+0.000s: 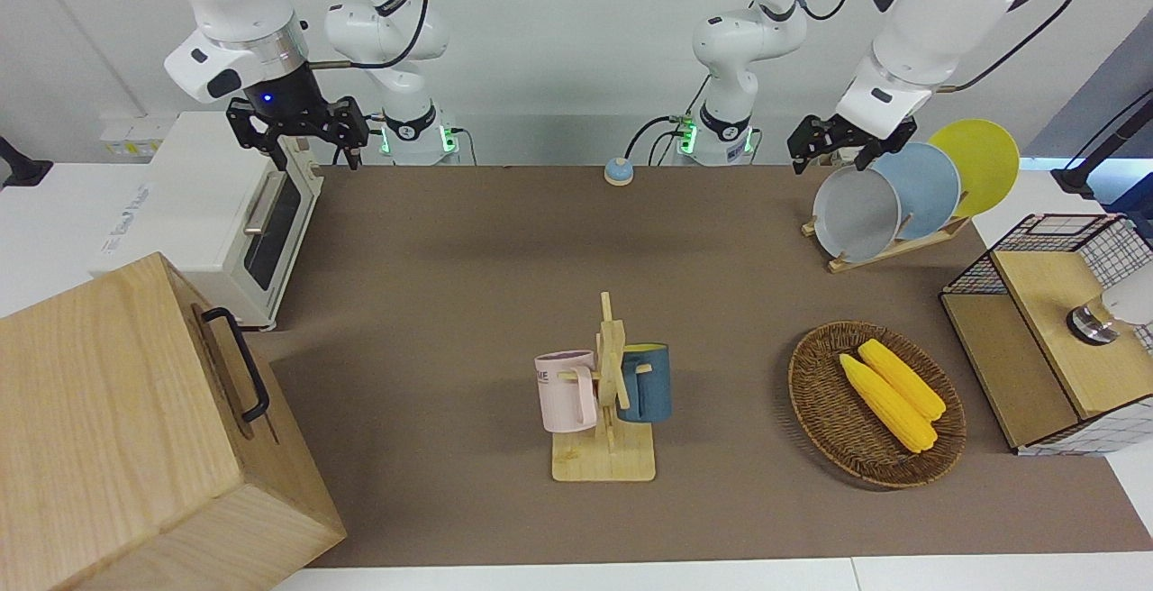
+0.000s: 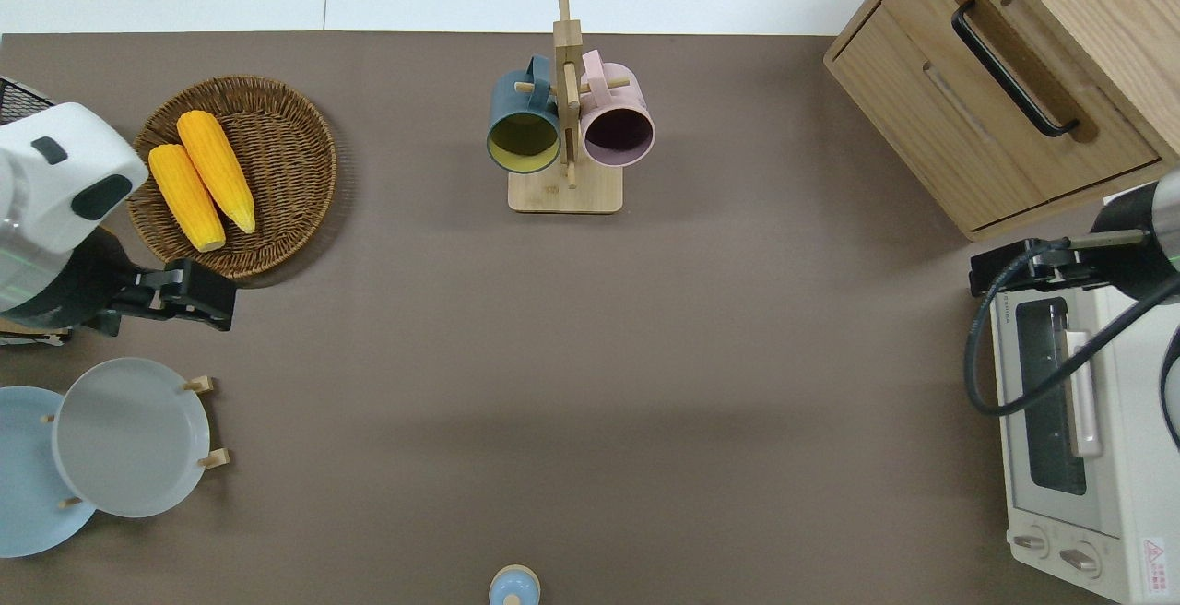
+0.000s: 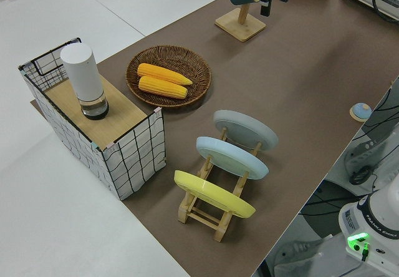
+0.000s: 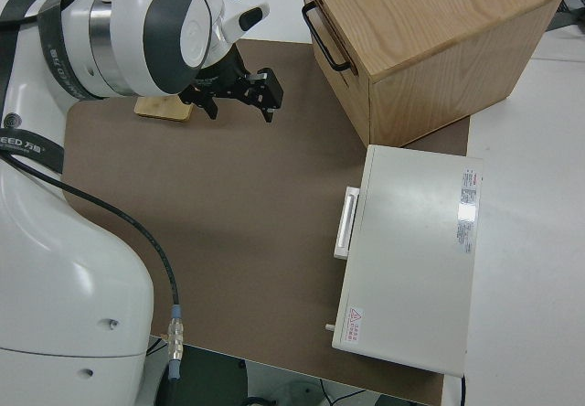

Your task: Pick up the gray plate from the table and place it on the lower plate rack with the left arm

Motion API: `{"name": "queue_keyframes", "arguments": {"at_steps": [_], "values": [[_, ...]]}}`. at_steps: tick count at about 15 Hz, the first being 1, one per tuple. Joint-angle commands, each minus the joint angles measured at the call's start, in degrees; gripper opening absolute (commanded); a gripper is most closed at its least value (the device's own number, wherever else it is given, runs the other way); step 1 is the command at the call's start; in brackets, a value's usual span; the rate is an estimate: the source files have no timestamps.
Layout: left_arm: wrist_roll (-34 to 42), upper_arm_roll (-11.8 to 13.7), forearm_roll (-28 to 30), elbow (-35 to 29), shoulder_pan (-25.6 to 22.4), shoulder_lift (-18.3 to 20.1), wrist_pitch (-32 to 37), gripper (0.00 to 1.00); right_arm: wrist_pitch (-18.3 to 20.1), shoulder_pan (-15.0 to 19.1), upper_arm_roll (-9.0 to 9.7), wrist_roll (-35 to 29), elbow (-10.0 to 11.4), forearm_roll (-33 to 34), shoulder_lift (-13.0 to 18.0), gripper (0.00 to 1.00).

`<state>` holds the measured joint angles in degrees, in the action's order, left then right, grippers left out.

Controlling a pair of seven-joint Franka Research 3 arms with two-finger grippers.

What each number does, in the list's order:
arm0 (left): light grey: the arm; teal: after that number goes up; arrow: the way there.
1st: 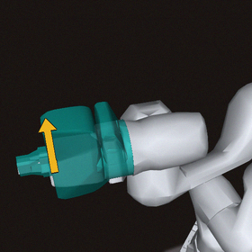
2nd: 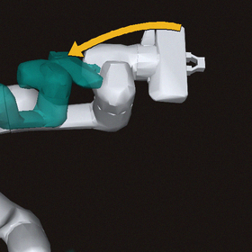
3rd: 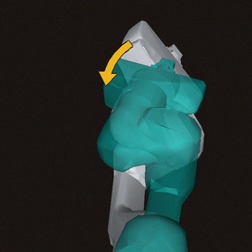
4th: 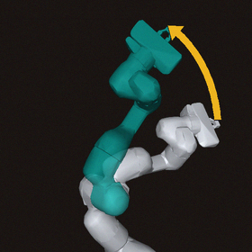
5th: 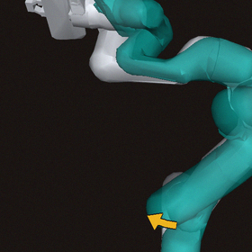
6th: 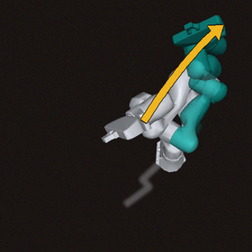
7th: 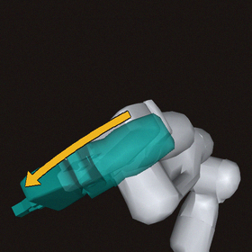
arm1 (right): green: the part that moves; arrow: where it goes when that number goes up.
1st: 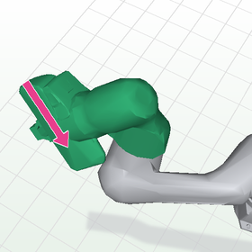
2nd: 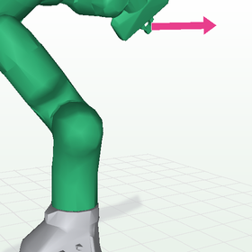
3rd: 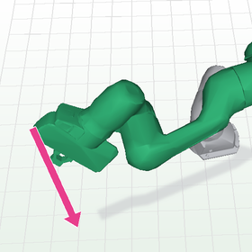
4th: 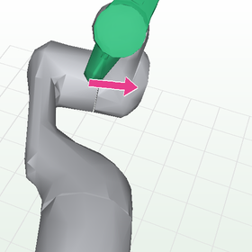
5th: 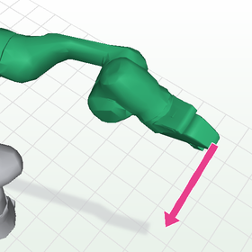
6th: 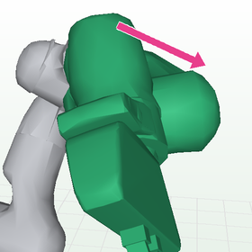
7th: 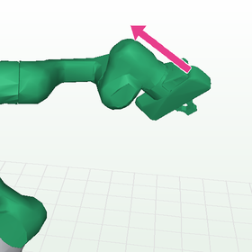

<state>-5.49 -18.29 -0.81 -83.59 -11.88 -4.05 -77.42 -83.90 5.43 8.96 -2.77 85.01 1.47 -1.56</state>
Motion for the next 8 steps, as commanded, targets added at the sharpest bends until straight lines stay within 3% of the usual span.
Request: {"name": "queue_keyframes", "arguments": {"at_steps": [1,8], "values": [[10.3,8.0,0.9,-0.6,4.4,2.6,-0.2,0.99,0.1,-0.4,-0.34,-0.2,-0.4,-0.2,0.0,0.983],[10.5,10.1,1.0,-6.6,8.7,5.4,-5.6,0.99,0.1,-0.4,-0.34,-0.2,-0.4,-0.2,0.0,0.983]]}}
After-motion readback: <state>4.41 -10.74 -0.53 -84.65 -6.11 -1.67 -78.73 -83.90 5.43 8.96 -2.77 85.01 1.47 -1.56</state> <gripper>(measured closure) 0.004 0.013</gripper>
